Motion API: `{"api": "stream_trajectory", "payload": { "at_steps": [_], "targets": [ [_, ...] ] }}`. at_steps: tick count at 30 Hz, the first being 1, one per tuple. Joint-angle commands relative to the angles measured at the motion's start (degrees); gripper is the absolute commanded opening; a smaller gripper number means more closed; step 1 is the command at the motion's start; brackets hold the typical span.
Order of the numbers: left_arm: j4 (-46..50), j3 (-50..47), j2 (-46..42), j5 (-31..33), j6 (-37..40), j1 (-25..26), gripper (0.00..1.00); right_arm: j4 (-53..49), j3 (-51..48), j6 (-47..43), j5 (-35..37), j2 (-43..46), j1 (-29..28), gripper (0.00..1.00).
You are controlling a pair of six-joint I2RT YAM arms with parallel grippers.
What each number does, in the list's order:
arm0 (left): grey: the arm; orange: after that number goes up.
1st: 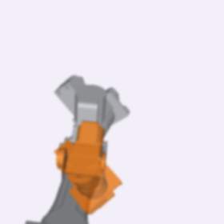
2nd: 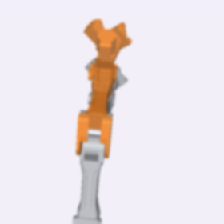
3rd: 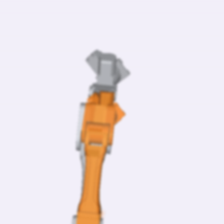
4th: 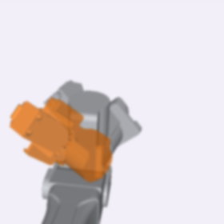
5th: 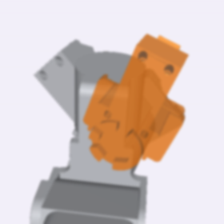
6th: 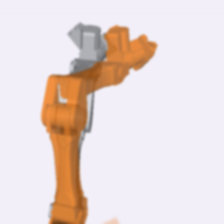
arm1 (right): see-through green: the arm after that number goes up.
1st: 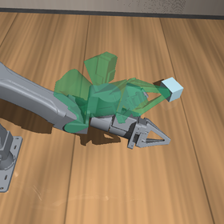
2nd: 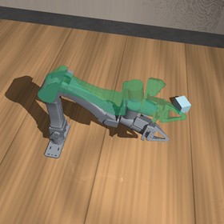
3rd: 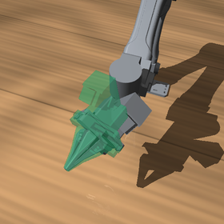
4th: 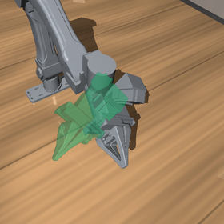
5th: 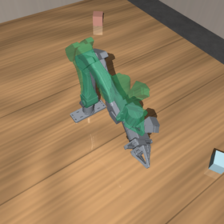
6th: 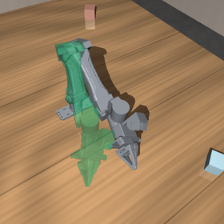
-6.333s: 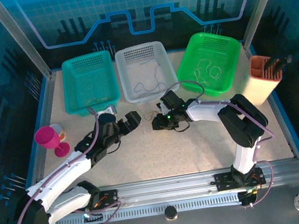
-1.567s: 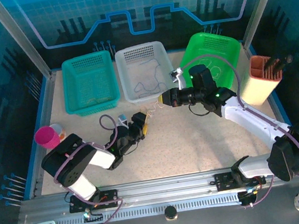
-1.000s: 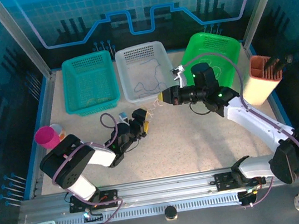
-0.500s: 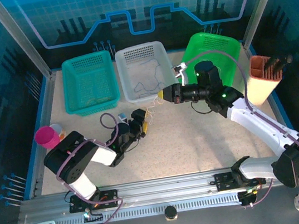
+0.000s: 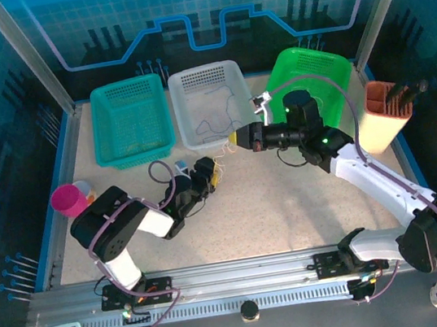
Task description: Untangle the cables
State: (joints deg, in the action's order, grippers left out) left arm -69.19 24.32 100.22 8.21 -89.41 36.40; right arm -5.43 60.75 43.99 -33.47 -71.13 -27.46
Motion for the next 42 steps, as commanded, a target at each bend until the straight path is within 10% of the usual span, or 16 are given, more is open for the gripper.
{"api": "stream_trajectory", "payload": {
  "at_steps": [1,9,20,31,42],
  "targets": [
    [-7.64,0.25,1.77,0.75,0.77,-0.63,0.39,1.39,0.16,0.11,-0.46,-0.22,-0.17,0.00],
    [-11.14,-0.75,2.86,1.10,1.05,-0.93,0.00,-0.01,-0.31,-0.67,0.15,1.33,1.44,0.00],
    [0.51,-4.12,-11.68,-0.06,5.93,-3.92,0.00,-2.73,-6.26,-4.53,4.62,1.84,4.65,0.00],
    [52.28,16.25,-41.88,-2.73,30.74,-5.51,0.00,3.18,-15.38,-5.34,6.67,-5.98,4.64,0.00],
    [50.30,25.58,-40.68,-11.68,33.88,-6.01,0.00,6.68,-18.43,-5.66,8.44,-14.43,1.37,0.00]
  ]
}}
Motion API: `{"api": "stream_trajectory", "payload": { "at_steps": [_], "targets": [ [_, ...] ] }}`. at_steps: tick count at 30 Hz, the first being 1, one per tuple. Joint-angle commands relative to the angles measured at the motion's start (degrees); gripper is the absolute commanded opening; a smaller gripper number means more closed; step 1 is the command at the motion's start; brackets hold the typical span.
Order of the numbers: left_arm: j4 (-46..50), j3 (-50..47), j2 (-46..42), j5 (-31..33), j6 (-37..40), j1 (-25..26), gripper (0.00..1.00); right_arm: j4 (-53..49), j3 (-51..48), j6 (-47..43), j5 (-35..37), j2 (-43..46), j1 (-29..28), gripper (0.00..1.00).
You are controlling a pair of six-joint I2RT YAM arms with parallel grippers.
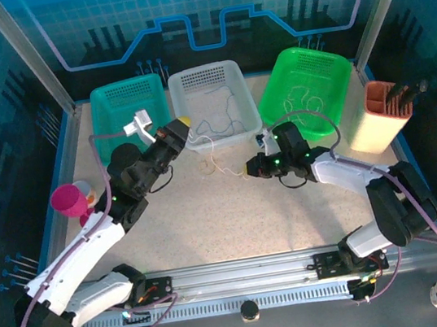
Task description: Untangle the cables
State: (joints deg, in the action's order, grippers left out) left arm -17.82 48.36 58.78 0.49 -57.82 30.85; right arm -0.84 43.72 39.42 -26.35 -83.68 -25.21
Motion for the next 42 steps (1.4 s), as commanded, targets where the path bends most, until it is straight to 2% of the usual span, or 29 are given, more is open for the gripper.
{"api": "stream_trajectory", "payload": {
  "at_steps": [1,6,7,9,11,17,22,27,33,42],
  "targets": [
    [-1.80,1.74,0.92,-4.32,2.26,-0.44,0.00,2.24,-1.59,-1.34,1.41,-2.61,-0.89,0.00],
    [-3.49,3.65,2.02,-6.92,2.62,-0.50,0.00,0.81,-0.98,-3.09,0.62,-6.21,-0.89,0.00],
    [-3.01,4.17,2.15,-7.27,2.70,-0.46,0.00,0.40,-0.69,-3.25,0.15,-6.32,-0.89,0.06],
    [-2.13,4.89,2.63,-8.16,2.89,-0.47,0.00,-0.97,-0.09,-3.69,-0.19,-5.40,-0.89,0.26],
    [-1.72,5.08,2.88,-8.53,2.90,-0.47,0.00,-2.90,0.53,-4.27,0.16,-3.64,-0.85,0.38],
    [-0.75,5.08,3.29,-10.13,2.82,-0.49,0.00,-10.22,2.74,-6.67,1.17,2.43,-0.62,0.52],
    [0.91,5.54,3.27,-11.20,3.27,-0.52,0.00,-14.32,3.72,-7.63,2.58,8.61,0.39,0.55],
    [2.20,6.20,3.09,-12.45,3.92,-0.49,0.00,-17.28,8.90,-10.69,3.73,14.04,0.80,0.60],
    [3.13,8.02,4.67,-16.83,3.73,-0.44,0.00,-12.67,13.47,-17.50,0.84,16.00,0.00,0.69],
    [2.48,9.51,6.22,-23.59,1.66,-0.46,0.00,-6.93,17.47,-27.66,-5.40,14.90,-2.20,0.71]
  ]
}}
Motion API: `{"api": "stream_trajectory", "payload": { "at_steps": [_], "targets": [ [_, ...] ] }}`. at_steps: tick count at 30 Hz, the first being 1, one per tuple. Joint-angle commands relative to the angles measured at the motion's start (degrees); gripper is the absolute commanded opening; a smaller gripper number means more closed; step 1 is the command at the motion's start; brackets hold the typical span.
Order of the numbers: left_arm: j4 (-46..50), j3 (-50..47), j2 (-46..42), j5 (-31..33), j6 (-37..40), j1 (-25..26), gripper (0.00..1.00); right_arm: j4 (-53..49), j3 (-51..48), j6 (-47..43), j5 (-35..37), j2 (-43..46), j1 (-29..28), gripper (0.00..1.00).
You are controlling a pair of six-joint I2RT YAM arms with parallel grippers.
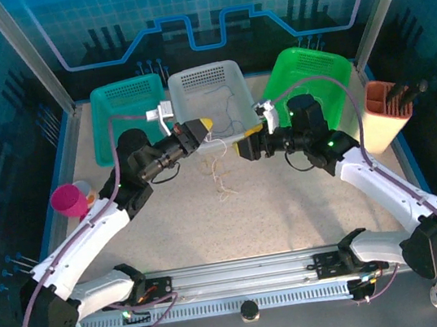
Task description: Untangle the cables
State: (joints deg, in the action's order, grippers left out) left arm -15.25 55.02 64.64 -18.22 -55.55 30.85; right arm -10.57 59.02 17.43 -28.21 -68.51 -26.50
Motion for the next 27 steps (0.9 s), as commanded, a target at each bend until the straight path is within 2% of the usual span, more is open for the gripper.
{"api": "stream_trajectory", "payload": {
  "at_steps": [1,6,23,25,27],
  "targets": [
    [-0.11,3.17,0.68,-6.06,-0.68,-0.51,0.00,3.28,2.52,-6.17,-4.19,-0.39,-0.90,0.72],
    [-2.18,4.20,2.39,-10.22,-2.56,-0.48,0.00,4.79,5.41,-6.82,-7.72,-2.94,-1.53,0.72],
    [-4.39,4.21,3.12,-10.14,-4.48,-0.38,0.00,10.60,8.91,-4.00,-10.90,-10.74,-5.46,0.71],
    [-4.58,4.21,3.29,-9.94,-4.66,-0.35,0.00,10.96,8.91,-3.72,-10.90,-11.40,-5.80,0.69],
    [-4.77,4.11,3.17,-9.74,-4.91,-0.38,0.00,11.42,8.68,-3.23,-10.90,-12.05,-6.01,0.60]
  ]
}}
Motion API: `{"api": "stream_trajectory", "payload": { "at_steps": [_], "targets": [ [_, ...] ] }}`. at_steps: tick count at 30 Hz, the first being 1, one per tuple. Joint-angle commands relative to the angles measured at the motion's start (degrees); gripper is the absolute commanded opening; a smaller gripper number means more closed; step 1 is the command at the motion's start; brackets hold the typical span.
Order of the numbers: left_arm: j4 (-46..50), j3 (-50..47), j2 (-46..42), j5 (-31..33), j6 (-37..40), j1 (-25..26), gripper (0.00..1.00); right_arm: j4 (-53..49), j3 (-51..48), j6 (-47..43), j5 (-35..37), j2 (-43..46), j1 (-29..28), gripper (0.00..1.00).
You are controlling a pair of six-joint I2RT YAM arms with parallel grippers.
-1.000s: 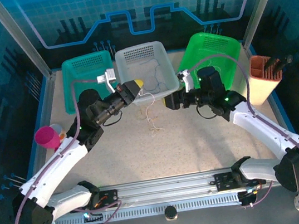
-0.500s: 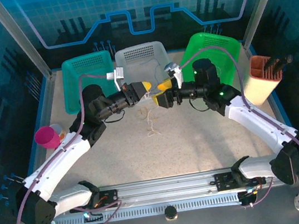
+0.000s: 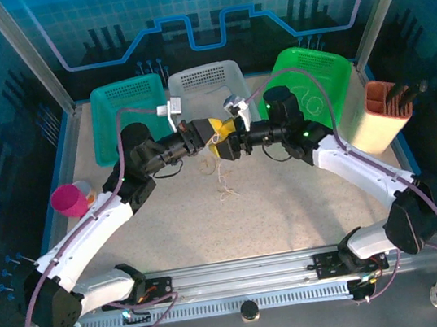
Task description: Untangle the cables
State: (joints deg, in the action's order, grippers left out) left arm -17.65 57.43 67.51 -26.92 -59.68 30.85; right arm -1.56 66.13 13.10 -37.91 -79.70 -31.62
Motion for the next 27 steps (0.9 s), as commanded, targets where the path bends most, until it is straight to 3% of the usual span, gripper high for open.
{"api": "stream_trajectory", "payload": {
  "at_steps": [1,5,6,12,16,19,27],
  "targets": [
    [-2.70,1.64,0.26,-0.90,-0.94,-0.40,0.00,2.65,1.51,1.34,-1.30,-1.11,-0.90,0.52],
    [-3.42,1.49,0.06,-0.89,-1.27,-0.39,0.02,2.28,1.01,1.47,-0.75,-1.12,-0.68,0.03],
    [-3.45,1.23,-0.37,-0.49,-1.08,-0.45,0.11,1.97,0.81,1.31,-0.13,-0.82,-0.57,0.00],
    [-2.36,0.14,-4.50,2.16,0.91,-1.10,0.48,4.09,-3.15,4.20,1.35,1.03,3.62,0.00],
    [-1.01,-0.09,-6.58,3.06,2.33,-1.37,0.59,7.15,-5.39,7.68,-0.11,1.87,6.49,0.00],
    [2.75,-1.15,-8.73,5.90,5.39,-1.65,0.73,6.87,-5.00,8.12,-0.59,2.72,6.84,0.00],
    [11.11,-12.53,-16.45,13.18,16.68,-1.71,0.86,6.12,-1.58,12.40,-1.17,3.92,8.05,0.00]
  ]
}}
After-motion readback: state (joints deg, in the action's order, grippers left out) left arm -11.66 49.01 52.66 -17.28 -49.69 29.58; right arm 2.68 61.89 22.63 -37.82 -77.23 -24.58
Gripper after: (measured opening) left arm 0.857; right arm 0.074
